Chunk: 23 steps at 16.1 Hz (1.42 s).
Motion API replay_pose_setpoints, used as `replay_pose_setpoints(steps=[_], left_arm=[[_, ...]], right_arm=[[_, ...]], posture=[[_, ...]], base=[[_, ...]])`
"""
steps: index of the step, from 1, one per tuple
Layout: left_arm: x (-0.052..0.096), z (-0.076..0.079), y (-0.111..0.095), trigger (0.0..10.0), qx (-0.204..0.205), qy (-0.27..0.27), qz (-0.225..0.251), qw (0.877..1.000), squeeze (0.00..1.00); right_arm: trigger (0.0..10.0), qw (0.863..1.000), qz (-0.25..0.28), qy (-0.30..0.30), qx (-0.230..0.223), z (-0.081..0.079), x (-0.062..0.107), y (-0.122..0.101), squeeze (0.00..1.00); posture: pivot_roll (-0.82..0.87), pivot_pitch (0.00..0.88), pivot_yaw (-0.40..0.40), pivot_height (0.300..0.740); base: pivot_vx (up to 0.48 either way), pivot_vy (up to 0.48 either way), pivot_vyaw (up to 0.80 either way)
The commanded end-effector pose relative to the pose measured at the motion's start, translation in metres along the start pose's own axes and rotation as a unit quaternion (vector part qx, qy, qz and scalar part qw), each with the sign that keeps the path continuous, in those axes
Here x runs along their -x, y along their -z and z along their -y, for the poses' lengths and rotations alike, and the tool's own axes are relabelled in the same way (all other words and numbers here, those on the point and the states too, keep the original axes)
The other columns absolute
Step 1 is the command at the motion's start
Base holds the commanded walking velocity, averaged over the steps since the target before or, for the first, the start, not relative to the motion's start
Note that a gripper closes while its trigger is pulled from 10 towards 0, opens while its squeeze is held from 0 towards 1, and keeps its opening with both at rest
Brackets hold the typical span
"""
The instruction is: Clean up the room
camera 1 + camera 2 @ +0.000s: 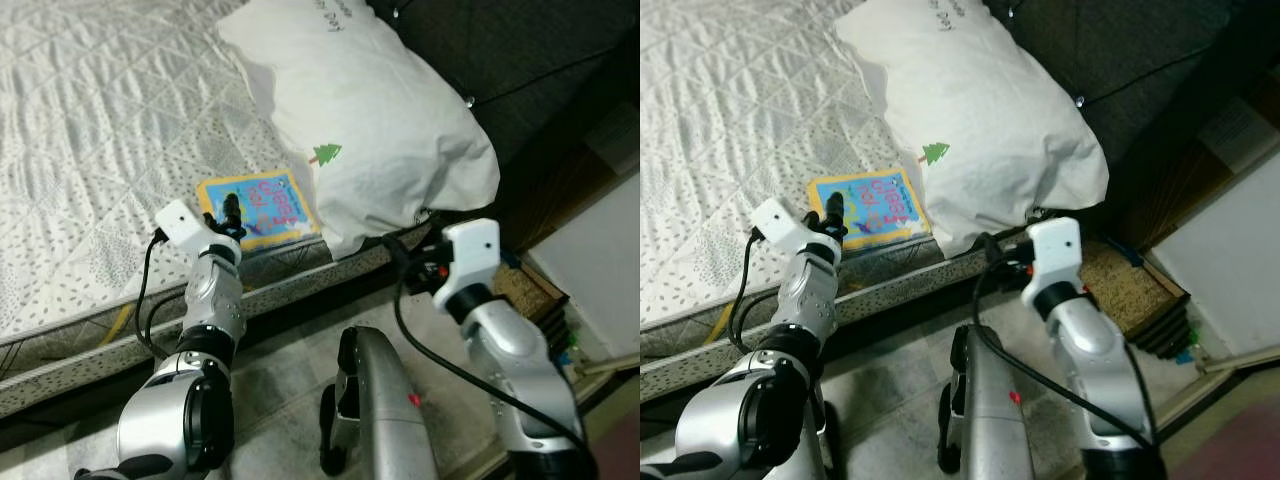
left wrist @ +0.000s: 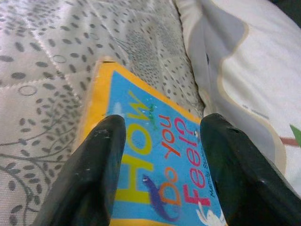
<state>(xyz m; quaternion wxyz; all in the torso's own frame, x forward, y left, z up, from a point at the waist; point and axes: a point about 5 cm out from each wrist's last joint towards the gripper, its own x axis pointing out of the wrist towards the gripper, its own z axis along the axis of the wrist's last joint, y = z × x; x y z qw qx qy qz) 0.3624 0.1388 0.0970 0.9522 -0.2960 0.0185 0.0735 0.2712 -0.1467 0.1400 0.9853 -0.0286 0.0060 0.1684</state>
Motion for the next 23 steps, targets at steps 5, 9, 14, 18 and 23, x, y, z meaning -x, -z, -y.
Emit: replay_pose_setpoints(steps=[5, 9, 14, 18, 23], left_arm=[[0.004, -0.001, -0.009, 10.0, -0.034, 0.000, 0.020, 0.999, 1.00], [0.042, -0.026, -0.026, 10.0, -0.133, 0.005, 0.076, 0.988, 1.00], [0.087, -0.047, -0.062, 10.0, -0.235, 0.003, 0.110, 0.966, 1.00], [0.093, -0.042, -0.059, 10.0, -0.306, 0.000, 0.112, 0.945, 0.00], [0.093, -0.029, -0.057, 10.0, -0.308, 0.003, 0.099, 0.946, 0.00]], right_arm=[[10.0, 1.000, 0.020, 0.014, -0.011, -0.003, -0.015, 0.001, 0.00], [10.0, 0.999, 0.034, 0.016, -0.031, -0.013, -0.031, 0.005, 0.00], [10.0, 0.997, 0.053, 0.023, -0.045, -0.015, -0.051, 0.003, 0.00], [10.0, 0.996, 0.068, 0.034, -0.048, -0.013, -0.060, 0.000, 0.00], [10.0, 0.992, 0.083, 0.034, -0.091, -0.015, -0.057, -0.001, 0.00]], posture=[[-0.03, 0.107, -0.090, 0.541], [0.04, 0.046, -0.058, 0.541], [0.10, 0.000, -0.048, 0.541], [0.09, 0.000, -0.060, 0.541], [0.06, 0.000, -0.029, 0.551]], base=[[0.000, 0.000, 0.00], [0.000, 0.000, 0.00], [0.000, 0.000, 0.00], [0.000, 0.000, 0.00], [0.000, 0.000, 0.00]])
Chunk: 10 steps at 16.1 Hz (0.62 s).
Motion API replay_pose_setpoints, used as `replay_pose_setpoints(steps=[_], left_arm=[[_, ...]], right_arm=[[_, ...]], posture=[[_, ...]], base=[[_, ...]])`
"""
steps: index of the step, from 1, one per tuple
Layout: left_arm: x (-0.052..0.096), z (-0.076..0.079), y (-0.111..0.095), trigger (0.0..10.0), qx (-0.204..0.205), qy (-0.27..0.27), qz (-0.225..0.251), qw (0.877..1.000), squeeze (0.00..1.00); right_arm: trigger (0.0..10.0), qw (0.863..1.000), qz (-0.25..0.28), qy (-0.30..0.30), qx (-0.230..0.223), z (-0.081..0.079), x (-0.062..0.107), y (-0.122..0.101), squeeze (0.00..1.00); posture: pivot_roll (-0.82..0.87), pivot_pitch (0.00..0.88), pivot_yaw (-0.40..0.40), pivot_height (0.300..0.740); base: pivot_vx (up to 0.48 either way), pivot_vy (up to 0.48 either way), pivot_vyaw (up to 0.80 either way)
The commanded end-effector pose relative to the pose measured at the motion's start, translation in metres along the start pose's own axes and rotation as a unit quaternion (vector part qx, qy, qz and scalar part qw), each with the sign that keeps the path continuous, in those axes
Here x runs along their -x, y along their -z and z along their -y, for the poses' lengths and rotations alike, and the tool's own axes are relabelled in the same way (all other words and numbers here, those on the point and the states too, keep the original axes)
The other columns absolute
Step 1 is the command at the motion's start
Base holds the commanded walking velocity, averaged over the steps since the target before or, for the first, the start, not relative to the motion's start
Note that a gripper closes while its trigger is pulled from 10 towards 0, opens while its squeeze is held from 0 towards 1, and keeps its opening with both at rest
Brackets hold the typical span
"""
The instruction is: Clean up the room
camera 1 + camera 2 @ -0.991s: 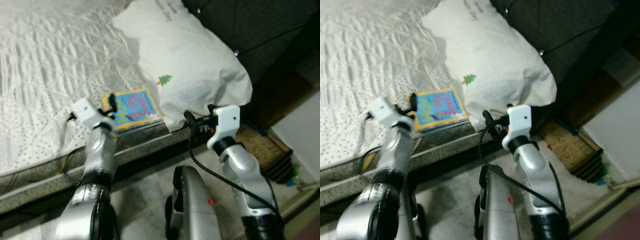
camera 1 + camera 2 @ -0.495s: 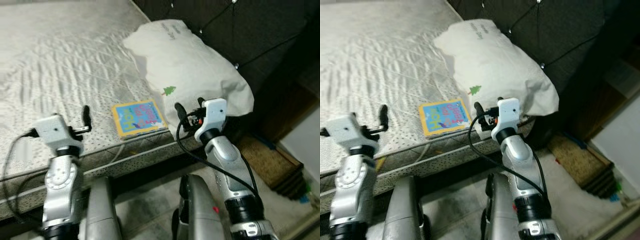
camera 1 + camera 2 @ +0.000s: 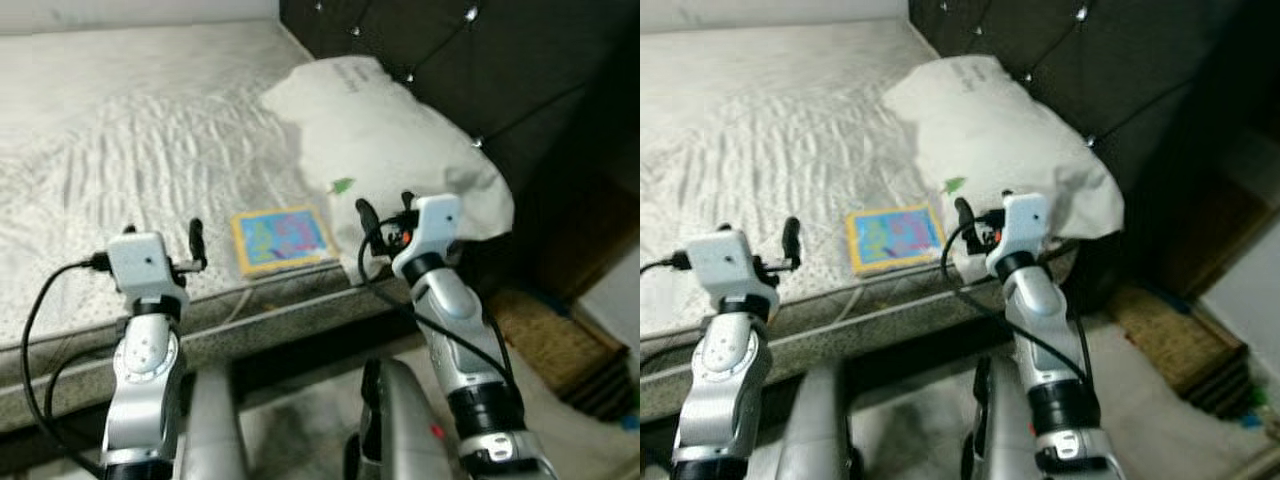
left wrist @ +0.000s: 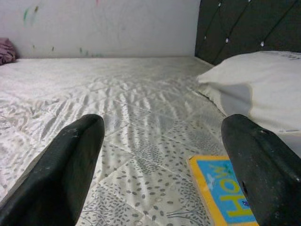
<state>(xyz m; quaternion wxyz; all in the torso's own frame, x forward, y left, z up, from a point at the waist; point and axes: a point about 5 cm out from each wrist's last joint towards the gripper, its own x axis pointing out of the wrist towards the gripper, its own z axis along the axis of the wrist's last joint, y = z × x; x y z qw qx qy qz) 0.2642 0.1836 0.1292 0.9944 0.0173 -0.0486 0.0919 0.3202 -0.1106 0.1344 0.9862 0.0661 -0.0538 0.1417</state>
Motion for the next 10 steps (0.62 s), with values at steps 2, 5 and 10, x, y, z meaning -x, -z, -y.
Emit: replay_pose_setpoints(steps=[2, 5, 10], left_arm=[[-0.0019, 0.0059, -0.0060, 10.0, 0.006, 0.021, 0.002, 1.000, 0.00], [-0.0063, 0.0053, -0.0064, 10.0, -0.009, 0.030, 0.008, 0.999, 0.00], [-0.0058, 0.0107, -0.0026, 10.0, -0.011, 0.030, -0.012, 0.999, 0.00]], right_arm=[[10.0, 1.000, 0.013, 0.003, -0.007, -0.0013, -0.0012, -0.0054, 0.00], [10.0, 1.000, 0.019, 0.001, -0.009, -0.0037, -0.0049, -0.0105, 0.00], [10.0, 1.000, 0.018, -0.003, 0.001, 0.0017, -0.0037, -0.0123, 0.00]], posture=[[0.05, 0.000, -0.020, 0.581], [0.04, 0.000, -0.034, 0.615], [0.04, 0.000, -0.034, 0.674]], base=[[0.000, 0.000, 0.00], [0.000, 0.000, 0.00], [0.000, 0.000, 0.00]])
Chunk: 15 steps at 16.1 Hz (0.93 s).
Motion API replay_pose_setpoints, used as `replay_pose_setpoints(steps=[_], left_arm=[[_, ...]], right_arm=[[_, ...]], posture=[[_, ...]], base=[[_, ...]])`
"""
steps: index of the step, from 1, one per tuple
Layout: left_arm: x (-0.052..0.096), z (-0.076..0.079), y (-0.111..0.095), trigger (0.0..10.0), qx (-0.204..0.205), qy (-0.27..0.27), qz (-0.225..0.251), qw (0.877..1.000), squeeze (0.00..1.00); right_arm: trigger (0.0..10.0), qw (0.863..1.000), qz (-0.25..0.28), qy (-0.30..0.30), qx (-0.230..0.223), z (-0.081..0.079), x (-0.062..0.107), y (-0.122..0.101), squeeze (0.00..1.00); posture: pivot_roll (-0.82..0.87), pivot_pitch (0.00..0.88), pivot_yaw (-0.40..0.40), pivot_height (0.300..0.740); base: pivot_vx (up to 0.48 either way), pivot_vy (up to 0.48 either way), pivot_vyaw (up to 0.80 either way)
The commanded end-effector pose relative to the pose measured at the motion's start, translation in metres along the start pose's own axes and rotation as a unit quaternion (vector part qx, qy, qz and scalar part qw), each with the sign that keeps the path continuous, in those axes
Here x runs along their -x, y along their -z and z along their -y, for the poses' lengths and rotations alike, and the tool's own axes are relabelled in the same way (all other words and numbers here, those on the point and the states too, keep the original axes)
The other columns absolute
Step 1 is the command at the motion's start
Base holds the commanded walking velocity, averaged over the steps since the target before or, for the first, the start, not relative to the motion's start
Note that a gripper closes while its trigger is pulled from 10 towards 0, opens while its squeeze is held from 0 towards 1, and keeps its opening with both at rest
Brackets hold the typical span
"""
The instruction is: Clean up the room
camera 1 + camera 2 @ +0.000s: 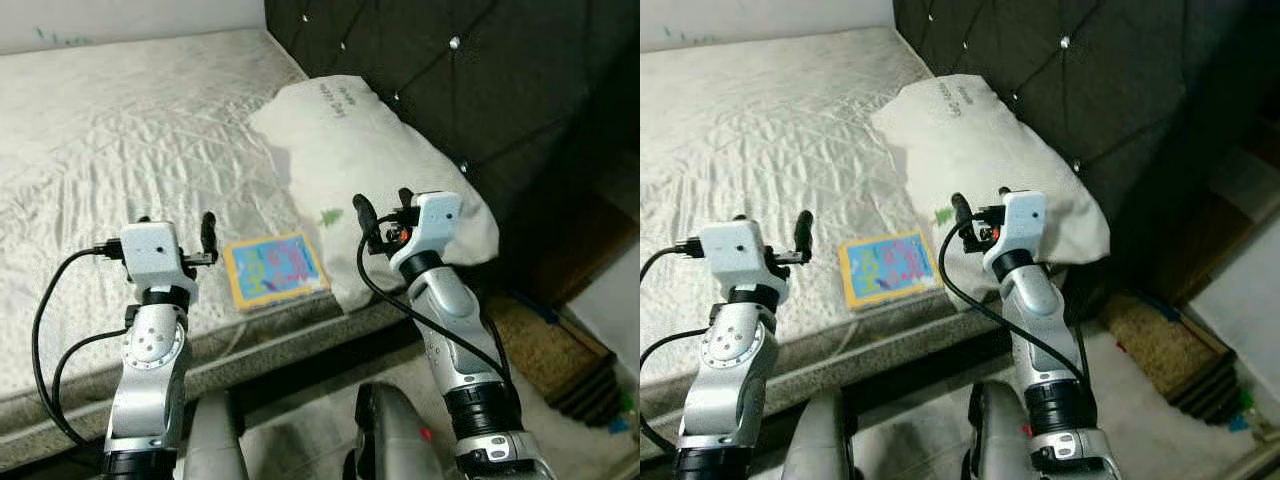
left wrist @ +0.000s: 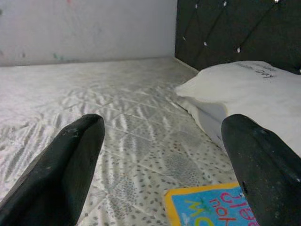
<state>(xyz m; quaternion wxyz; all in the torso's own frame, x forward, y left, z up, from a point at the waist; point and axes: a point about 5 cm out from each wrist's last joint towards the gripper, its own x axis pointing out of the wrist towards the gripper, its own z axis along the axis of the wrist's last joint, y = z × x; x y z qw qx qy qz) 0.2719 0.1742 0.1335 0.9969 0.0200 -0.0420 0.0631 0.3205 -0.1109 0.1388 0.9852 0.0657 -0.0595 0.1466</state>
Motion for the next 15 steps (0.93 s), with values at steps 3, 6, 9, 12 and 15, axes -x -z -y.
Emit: replay_pose_setpoints(steps=[3, 6, 9, 12, 15], left_arm=[[-0.0026, -0.0007, 0.0016, 10.0, -0.019, -0.001, -0.010, 1.000, 0.00], [-0.0061, -0.0015, 0.0007, 10.0, -0.024, -0.005, -0.011, 1.000, 0.00], [-0.0068, 0.0012, 0.0010, 10.0, -0.006, 0.001, -0.018, 1.000, 0.00], [-0.0081, 0.0018, 0.0007, 10.0, -0.007, 0.002, -0.016, 1.000, 0.00], [-0.0093, 0.0040, 0.0008, 10.0, 0.000, 0.010, -0.018, 1.000, 0.00]], right_arm=[[10.0, 1.000, 0.014, 0.003, 0.001, 0.0018, -0.0043, -0.0089, 0.00], [10.0, 1.000, 0.015, -0.001, -0.002, -0.0019, -0.0049, -0.0080, 0.00], [10.0, 1.000, 0.014, -0.001, 0.002, 0.0010, -0.0049, -0.0074, 0.00], [10.0, 1.000, 0.015, 0.001, 0.005, 0.0027, -0.0062, -0.0079, 0.00], [10.0, 1.000, 0.010, 0.011, 0.013, 0.0058, -0.0053, -0.0058, 0.00]], posture=[[0.04, 0.000, -0.030, 0.704], [0.04, 0.000, -0.029, 0.733], [0.05, 0.000, -0.028, 0.740], [0.05, 0.000, -0.028, 0.740], [0.05, 0.000, -0.031, 0.740]], base=[[0.000, 0.000, 0.00], [0.000, 0.000, 0.00], [0.000, 0.000, 0.00], [0.000, 0.000, 0.00], [0.000, 0.000, 0.00]])
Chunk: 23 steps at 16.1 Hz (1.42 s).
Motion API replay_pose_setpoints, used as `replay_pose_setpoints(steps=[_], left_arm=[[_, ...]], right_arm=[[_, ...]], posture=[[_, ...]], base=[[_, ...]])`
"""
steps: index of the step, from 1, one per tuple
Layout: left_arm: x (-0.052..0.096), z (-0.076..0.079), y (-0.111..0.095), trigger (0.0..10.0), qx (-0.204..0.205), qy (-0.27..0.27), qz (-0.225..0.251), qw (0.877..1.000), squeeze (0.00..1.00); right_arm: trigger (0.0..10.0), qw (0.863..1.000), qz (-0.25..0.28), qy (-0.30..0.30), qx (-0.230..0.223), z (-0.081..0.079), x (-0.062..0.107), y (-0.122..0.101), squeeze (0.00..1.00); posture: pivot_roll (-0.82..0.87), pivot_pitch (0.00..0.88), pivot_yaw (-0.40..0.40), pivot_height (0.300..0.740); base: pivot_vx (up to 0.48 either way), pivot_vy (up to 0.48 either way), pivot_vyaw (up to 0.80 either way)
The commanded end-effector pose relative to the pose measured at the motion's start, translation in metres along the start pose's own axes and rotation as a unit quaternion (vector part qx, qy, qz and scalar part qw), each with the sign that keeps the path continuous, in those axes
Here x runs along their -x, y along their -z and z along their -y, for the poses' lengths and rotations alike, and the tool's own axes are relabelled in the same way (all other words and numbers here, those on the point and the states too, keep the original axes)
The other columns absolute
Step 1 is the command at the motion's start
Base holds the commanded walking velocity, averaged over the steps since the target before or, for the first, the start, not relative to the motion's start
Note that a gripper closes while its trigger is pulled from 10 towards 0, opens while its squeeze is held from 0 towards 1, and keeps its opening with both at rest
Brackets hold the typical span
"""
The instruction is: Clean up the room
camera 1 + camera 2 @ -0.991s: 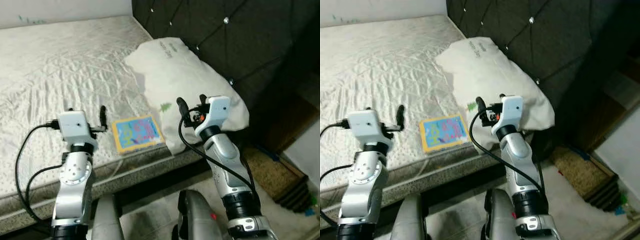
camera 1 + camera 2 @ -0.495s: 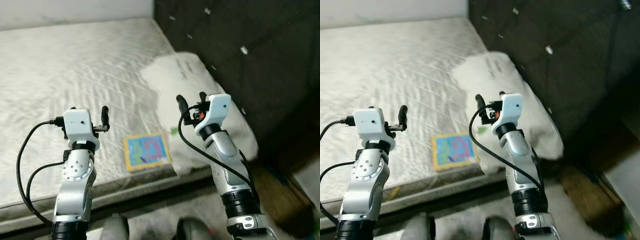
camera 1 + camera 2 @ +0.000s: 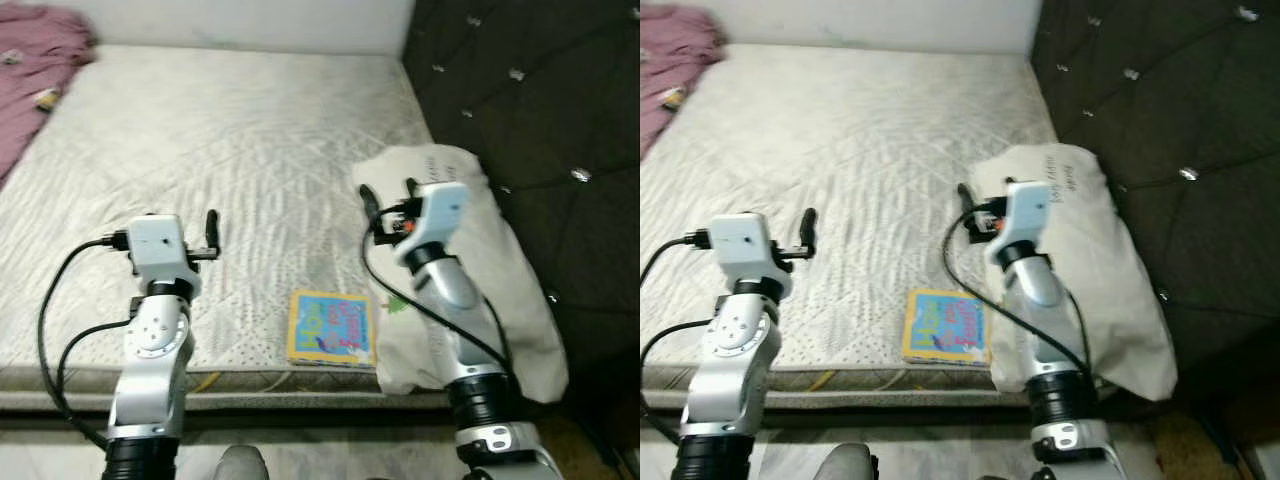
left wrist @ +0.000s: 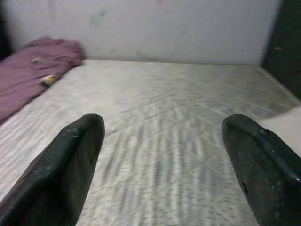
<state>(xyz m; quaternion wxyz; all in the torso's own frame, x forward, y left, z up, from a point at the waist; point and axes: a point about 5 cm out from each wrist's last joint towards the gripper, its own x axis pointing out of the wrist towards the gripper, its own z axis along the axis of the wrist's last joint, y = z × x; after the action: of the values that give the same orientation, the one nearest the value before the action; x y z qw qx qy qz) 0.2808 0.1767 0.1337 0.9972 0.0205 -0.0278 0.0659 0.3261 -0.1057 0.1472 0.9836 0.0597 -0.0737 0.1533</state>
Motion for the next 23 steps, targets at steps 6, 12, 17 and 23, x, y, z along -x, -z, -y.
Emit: replay_pose_setpoints(steps=[6, 12, 17, 23], left_arm=[[-0.0009, 0.0104, 0.0005, 10.0, 0.024, 0.027, -0.006, 0.999, 0.00], [-0.0023, 0.0103, -0.0013, 10.0, 0.028, 0.027, 0.004, 0.999, 0.00], [-0.0026, 0.0128, -0.0044, 10.0, 0.041, 0.035, 0.016, 0.998, 0.00], [-0.0029, 0.0152, -0.0075, 10.0, 0.061, 0.045, 0.025, 0.997, 0.00]], right_arm=[[10.0, 1.000, -0.006, 0.025, 0.010, 0.0120, 0.0023, 0.0033, 0.00], [10.0, 0.999, -0.009, 0.030, 0.012, 0.0134, 0.0028, 0.0046, 0.00], [10.0, 0.999, -0.010, 0.030, 0.017, 0.0147, 0.0024, 0.0045, 0.00], [10.0, 0.999, -0.012, 0.030, 0.019, 0.0147, 0.0017, 0.0052, 0.00]], posture=[[0.05, 0.000, -0.034, 0.740], [0.04, 0.000, -0.031, 0.740], [0.04, 0.000, -0.034, 0.740], [0.04, 0.000, -0.036, 0.740]], base=[[0.000, 0.280, 0.00], [0.000, 0.480, 0.00], [0.000, 0.480, 0.00], [0.000, 0.477, 0.00]])
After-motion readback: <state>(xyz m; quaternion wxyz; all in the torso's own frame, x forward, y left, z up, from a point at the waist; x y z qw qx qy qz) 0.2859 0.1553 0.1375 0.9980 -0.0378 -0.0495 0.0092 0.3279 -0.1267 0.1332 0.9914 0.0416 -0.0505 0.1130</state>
